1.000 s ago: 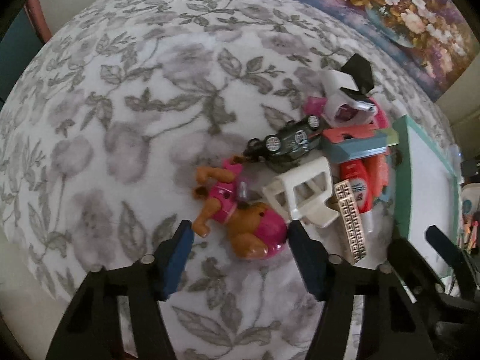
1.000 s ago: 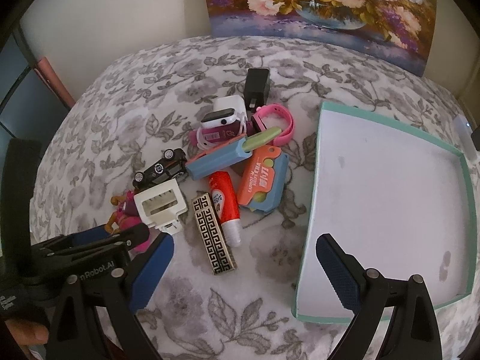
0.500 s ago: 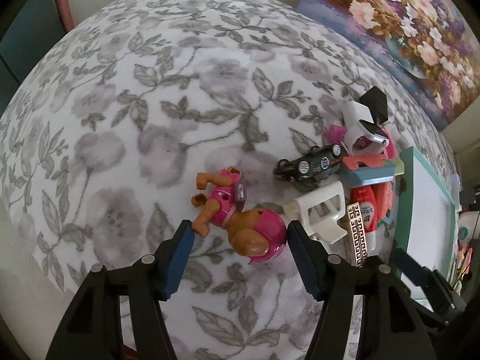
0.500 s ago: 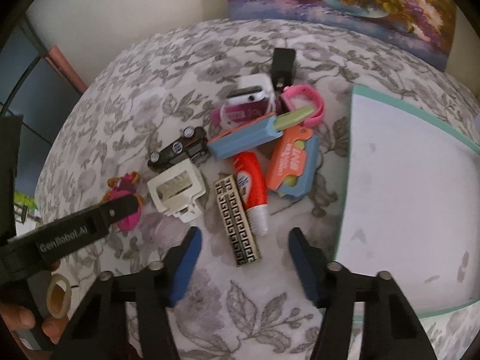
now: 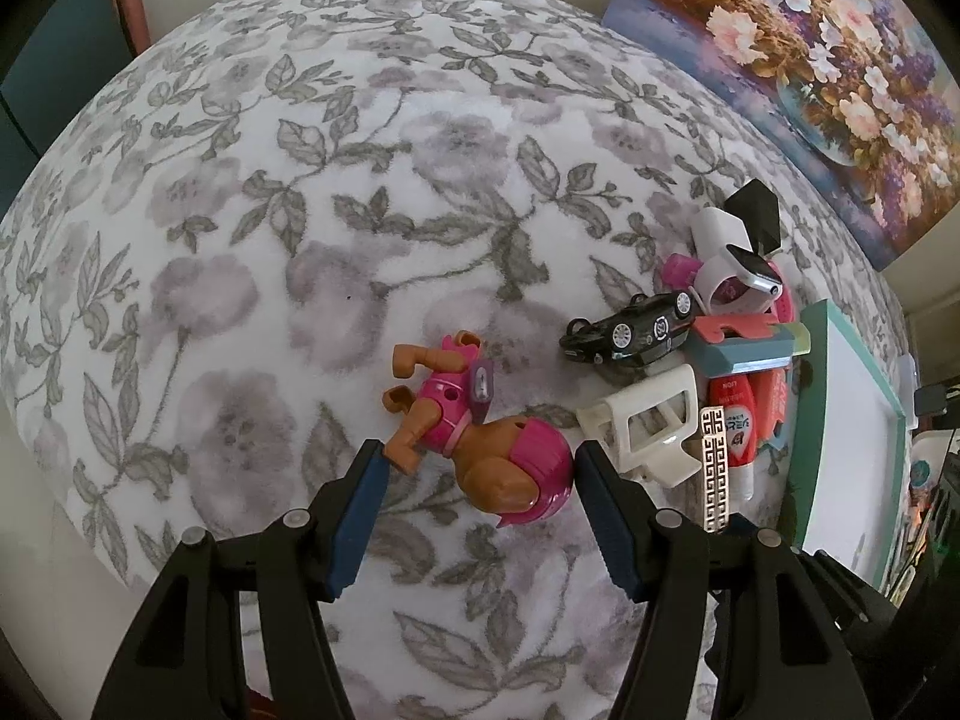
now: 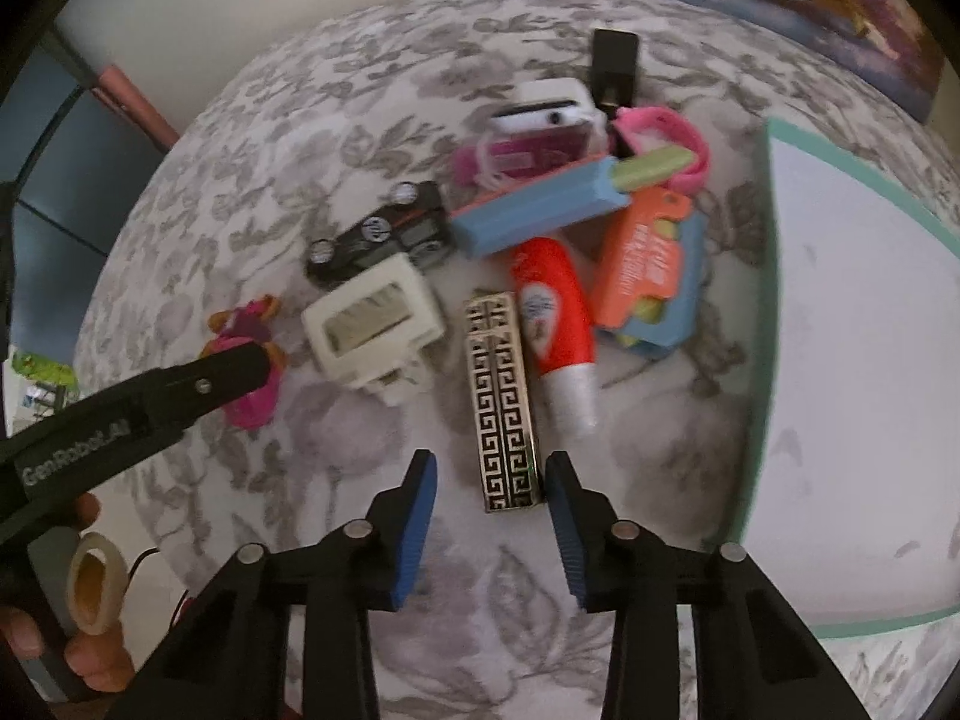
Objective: Organize rigid objects
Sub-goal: 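Close the left gripper on the toy figure while the right gripper grasps the black-and-gold block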
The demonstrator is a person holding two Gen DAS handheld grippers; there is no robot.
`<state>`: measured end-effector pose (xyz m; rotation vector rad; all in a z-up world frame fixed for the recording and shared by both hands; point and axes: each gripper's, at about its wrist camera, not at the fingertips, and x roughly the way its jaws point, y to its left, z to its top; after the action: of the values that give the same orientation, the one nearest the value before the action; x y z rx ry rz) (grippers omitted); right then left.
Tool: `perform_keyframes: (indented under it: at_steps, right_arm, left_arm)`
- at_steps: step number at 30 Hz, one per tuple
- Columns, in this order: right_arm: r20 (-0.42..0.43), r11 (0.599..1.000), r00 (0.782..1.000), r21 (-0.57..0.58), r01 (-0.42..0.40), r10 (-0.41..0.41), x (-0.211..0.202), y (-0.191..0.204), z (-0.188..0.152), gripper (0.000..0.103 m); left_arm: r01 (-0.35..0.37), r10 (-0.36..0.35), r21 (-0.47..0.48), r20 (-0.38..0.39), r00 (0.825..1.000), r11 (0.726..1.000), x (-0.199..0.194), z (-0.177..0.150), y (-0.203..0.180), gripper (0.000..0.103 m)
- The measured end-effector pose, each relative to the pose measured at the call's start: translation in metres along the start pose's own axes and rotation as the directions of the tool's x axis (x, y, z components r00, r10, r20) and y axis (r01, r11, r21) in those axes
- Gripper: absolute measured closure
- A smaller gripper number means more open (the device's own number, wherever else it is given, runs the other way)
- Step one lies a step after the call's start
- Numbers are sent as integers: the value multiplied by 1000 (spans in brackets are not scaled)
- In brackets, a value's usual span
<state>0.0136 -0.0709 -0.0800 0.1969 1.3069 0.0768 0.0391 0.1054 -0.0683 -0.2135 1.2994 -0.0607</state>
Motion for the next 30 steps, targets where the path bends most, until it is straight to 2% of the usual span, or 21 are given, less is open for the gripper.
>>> perform_keyframes:
  at_steps: [3,7,12,20,30]
  right_arm:
    - [15,1000,1000,-13,19,-19,0,4,5,66]
    - [8,999,999,10,43,-43,9,1,13,73]
    - [5,997,997,6,73,-73,18,1,22,74]
    - [35,978,983,-98,183,-181,30,26,27,74]
    - [50,972,980,-121,199,-194,33,31,28,74]
  left_arm:
    - [2,-2,-5,1,1000,1000,0,0,2,37]
    - [0,0,-7,-1,1000,1000,2,1,0,37]
    - [-2,2,-6,-6,1000,1000,4,2,-2,37]
    - [-28,28,4,-17,999,1000,12,2,-9,37]
    - [-69,69,16,-27,997,997,19,-1,-19,37]
